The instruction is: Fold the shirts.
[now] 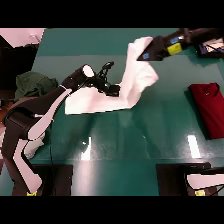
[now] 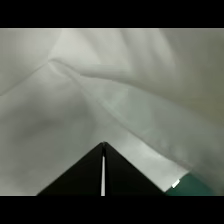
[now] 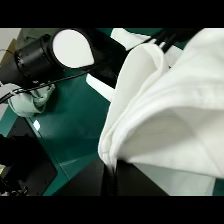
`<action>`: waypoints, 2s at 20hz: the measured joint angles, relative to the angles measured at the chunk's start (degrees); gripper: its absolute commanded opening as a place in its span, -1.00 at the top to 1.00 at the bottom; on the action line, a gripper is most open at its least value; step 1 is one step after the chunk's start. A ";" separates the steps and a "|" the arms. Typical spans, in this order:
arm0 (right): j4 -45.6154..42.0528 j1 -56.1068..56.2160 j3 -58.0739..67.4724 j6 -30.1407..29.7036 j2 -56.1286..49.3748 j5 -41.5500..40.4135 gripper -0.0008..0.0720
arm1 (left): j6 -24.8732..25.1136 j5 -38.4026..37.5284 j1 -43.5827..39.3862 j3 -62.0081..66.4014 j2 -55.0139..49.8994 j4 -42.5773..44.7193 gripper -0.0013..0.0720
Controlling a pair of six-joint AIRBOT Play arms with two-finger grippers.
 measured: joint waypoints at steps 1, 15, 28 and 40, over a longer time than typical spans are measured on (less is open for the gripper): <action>0.02 1.42 0.70 0.74 -0.90 -0.79 0.93 | 0.04 0.42 0.00 0.07 -0.15 0.24 0.90; 0.17 9.92 -1.64 0.85 -4.02 -10.49 0.94 | 1.46 -5.44 10.43 1.01 7.41 6.19 0.90; 5.77 21.57 0.26 -10.23 -19.50 -26.58 0.68 | 4.94 -17.40 28.46 1.31 26.01 8.94 0.90; -1.22 20.09 -11.02 -15.78 -13.92 -32.22 -0.88 | 5.01 -21.62 30.21 1.31 27.96 9.01 0.90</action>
